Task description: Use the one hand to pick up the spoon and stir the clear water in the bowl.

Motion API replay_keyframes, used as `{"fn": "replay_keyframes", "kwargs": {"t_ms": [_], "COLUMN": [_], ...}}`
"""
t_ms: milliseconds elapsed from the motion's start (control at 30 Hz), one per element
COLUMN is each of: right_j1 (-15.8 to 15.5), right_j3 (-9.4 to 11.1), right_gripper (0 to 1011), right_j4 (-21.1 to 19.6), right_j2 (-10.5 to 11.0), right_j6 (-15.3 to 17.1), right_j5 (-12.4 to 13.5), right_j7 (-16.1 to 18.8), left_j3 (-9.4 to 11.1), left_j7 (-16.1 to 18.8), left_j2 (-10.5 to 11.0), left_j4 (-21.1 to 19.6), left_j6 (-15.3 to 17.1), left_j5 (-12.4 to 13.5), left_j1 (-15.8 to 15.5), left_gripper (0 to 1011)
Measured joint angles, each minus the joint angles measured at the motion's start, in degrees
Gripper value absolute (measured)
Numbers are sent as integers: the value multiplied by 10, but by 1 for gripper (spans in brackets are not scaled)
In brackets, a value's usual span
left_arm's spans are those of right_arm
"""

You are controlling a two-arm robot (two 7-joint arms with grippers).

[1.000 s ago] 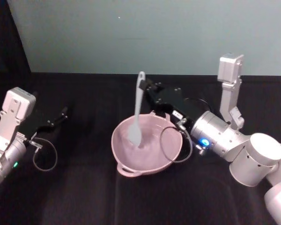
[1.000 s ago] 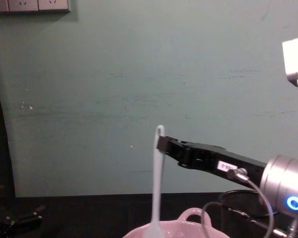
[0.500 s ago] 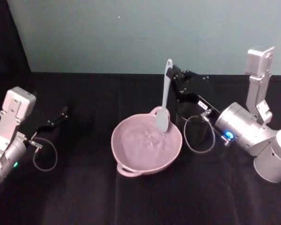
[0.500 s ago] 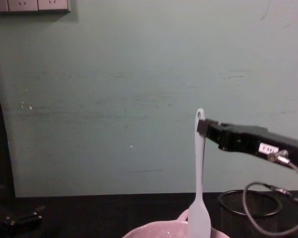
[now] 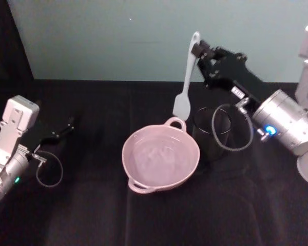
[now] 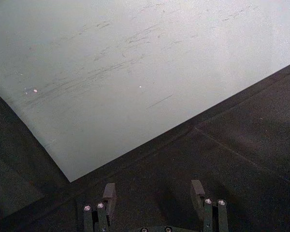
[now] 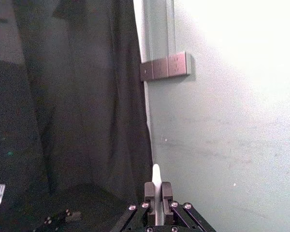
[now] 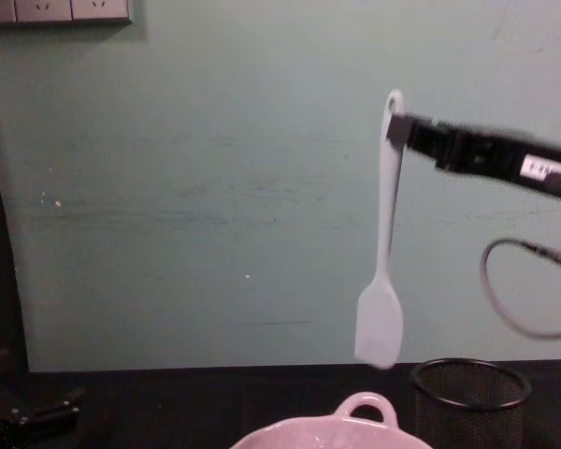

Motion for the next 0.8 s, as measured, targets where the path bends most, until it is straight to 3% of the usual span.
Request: {"fn": "replay_keyframes", "kwargs": {"t_ms": [333, 800], "right_j1": [2, -8], "right_j3": [31, 47], "right_gripper": [96, 96], "right_j4": [-21, 22], "right_j2": [20, 21], "right_j6": [11, 19], "right_j5": [8, 12], "right_j7": [-16, -30], "left_j3": [0, 0], "left_j7": [0, 0], "left_j2": [0, 0], "left_j4": [0, 0], "left_j6": [0, 0], "left_j5": [0, 0], "left_j1": [0, 0], "left_gripper": [1011, 1011]}}
